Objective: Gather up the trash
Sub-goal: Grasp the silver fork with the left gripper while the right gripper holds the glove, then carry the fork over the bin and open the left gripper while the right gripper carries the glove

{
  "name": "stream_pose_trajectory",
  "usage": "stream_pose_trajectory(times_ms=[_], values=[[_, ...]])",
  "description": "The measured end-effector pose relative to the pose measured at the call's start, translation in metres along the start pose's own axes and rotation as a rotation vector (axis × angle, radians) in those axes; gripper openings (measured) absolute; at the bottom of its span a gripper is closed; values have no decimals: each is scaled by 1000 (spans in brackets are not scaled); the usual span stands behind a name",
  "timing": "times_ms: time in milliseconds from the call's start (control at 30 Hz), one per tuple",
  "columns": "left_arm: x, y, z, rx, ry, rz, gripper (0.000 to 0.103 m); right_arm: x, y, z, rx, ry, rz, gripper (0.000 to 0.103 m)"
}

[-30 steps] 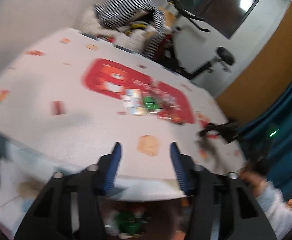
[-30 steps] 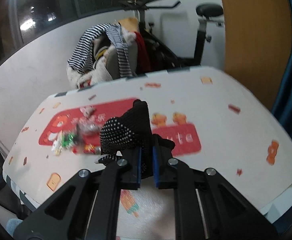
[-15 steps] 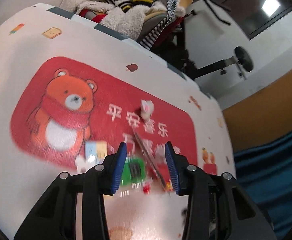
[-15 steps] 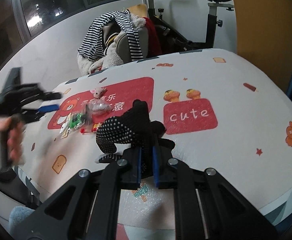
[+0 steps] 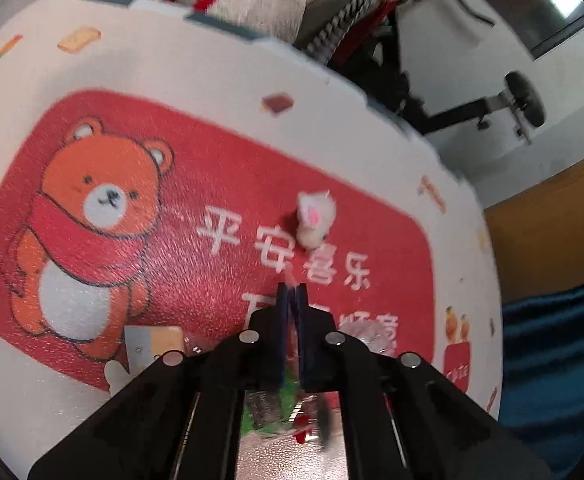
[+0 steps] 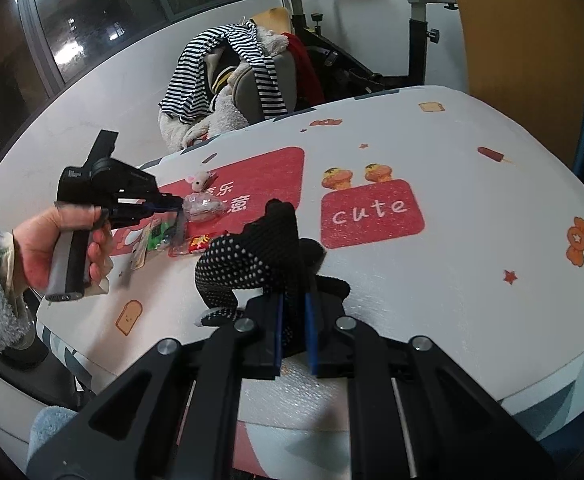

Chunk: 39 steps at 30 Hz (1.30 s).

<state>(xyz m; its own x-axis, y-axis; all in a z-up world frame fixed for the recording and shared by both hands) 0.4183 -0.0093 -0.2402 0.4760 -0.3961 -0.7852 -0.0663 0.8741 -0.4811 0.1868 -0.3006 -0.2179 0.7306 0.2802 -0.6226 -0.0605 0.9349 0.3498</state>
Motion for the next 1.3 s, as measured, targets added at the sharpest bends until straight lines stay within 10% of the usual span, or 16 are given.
stream_pose_trajectory(times_ms=[467, 967, 1300], values=[[-145, -51, -12, 293, -235, -10, 3, -40, 28, 9, 3, -58, 52, 13], [-234, -61, -173, 452, -250, -134, 3, -110, 67, 1, -16, -126, 103, 13], [-219, -26, -271, 431, -164, -113, 3, -130, 77, -22, -36, -120, 110, 13]])
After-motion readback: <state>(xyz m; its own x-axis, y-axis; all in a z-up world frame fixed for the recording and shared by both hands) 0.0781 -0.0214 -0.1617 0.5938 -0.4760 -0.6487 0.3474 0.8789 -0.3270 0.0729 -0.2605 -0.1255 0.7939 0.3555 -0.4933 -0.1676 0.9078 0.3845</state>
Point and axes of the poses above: each gripper's, at about its wrist camera, not at the fingertips, and x roughly the way its jaws point, y to its left, z to its top, the point moved 3 cm from there along x, roughly the way its jaws point, and after that the axes turned 2 degrees about -y, right-handed, at the moved point
